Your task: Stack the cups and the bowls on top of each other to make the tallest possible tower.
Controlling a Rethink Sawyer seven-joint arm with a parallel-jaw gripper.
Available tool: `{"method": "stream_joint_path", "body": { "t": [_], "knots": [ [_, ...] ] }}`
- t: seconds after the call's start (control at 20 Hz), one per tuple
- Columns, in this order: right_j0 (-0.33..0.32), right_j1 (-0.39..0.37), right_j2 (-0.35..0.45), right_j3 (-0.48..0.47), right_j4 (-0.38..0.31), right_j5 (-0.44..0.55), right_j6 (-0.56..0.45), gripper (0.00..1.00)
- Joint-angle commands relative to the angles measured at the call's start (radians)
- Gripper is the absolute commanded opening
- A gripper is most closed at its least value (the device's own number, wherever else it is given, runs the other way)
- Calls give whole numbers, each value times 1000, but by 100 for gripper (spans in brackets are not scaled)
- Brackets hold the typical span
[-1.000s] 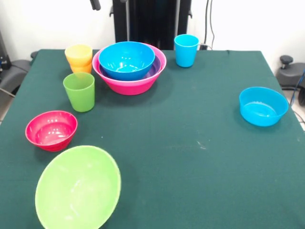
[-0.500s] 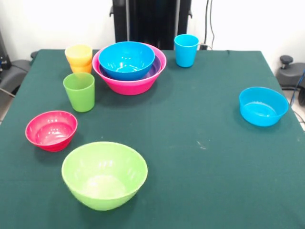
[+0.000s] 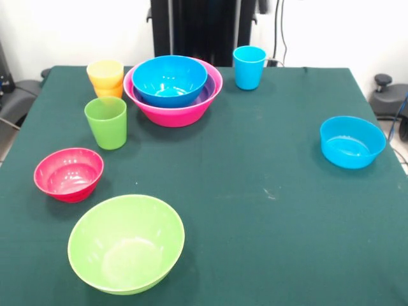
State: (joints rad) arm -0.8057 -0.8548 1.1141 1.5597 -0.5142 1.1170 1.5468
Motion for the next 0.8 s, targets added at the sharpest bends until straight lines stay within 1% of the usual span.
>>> {"method": "stream_joint_path", "body": {
  "t": [0.05, 0.25, 0.4, 0.6, 0.8],
  "knots": [
    [161, 177, -175, -390, -112, 247, -159, 100],
    [183, 174, -186, -416, -96, 285, -159, 100],
    [183, 168, -193, -405, -87, 278, -154, 100],
    [167, 180, -186, -377, -65, 219, -159, 100],
    [136, 197, -159, -338, -61, 146, -220, 100]
  ]
}}
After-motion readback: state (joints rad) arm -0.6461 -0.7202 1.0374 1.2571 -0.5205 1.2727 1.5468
